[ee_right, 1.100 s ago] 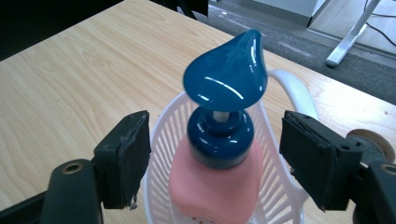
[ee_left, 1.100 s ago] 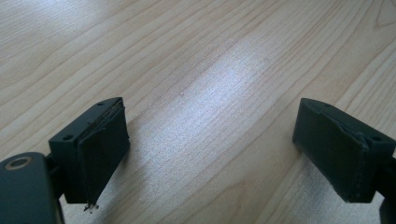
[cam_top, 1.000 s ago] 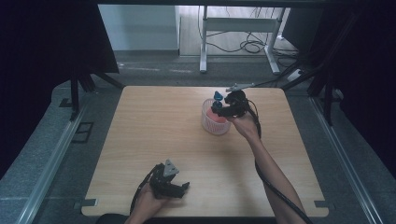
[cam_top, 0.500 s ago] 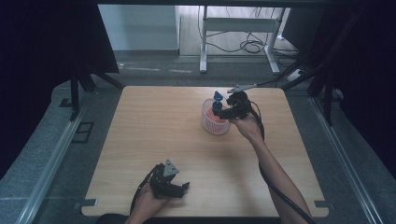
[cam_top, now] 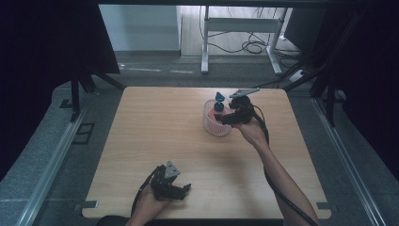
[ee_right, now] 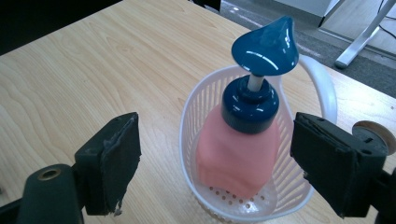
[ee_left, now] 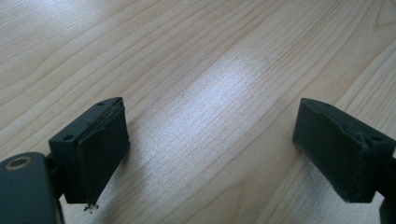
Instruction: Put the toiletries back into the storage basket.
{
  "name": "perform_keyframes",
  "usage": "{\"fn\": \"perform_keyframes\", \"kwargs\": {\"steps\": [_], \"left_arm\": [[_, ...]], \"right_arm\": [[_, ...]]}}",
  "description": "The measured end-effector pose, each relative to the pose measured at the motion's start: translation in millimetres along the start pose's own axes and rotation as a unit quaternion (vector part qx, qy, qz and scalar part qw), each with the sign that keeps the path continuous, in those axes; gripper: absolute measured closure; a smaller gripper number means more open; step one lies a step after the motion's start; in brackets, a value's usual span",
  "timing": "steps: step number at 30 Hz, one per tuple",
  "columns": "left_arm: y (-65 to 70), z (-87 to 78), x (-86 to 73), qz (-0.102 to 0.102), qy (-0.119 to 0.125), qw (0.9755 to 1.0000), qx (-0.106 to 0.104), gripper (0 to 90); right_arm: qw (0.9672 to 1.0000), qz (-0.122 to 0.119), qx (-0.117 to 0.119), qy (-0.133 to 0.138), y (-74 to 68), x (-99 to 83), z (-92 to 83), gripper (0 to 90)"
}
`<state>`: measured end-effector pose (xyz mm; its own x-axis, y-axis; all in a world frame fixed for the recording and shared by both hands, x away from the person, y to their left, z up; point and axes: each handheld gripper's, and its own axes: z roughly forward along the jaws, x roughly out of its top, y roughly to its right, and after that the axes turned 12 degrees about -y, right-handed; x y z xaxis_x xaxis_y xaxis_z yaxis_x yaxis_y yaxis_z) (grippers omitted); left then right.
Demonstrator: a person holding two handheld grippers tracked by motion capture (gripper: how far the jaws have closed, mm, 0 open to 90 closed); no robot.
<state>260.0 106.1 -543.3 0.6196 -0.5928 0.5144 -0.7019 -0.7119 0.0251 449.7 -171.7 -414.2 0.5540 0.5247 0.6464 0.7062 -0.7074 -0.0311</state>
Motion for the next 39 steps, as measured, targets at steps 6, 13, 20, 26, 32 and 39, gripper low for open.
{"fn": "perform_keyframes", "kwargs": {"steps": [6, 13, 20, 26, 32, 39], "left_arm": [[0.0, 0.0, 0.0, 0.000, 0.000, 1.0000, 0.000, 10.2], [0.0, 0.0, 0.0, 0.000, 0.000, 1.0000, 0.000, 10.3], [0.0, 0.0, 0.0, 0.000, 0.000, 1.0000, 0.000, 10.2], [-0.1, 0.0, 0.0, 0.000, 0.000, 1.0000, 0.000, 10.2], [0.0, -0.1, 0.1, 0.000, 0.000, 1.0000, 0.000, 10.2], [0.1, 0.0, 0.1, 0.000, 0.001, 1.0000, 0.000, 10.2]], "right_arm": [[1.0000, -0.001, -0.003, -0.005, -2.0, -4.6, -1.8, 14.4], [1.0000, -0.001, 0.001, -0.003, -4.3, -10.6, -5.7, 13.9], [1.0000, -0.004, 0.003, -0.004, -6.0, -17.4, -10.1, 13.5], [1.0000, -0.003, 0.004, -0.004, -6.6, -22.6, -13.9, 13.3], [1.0000, -0.004, 0.007, -0.001, -8.3, -28.8, -18.5, 13.1], [0.9999, -0.006, 0.012, -0.004, -12.0, -35.9, -21.8, 12.8]]}}
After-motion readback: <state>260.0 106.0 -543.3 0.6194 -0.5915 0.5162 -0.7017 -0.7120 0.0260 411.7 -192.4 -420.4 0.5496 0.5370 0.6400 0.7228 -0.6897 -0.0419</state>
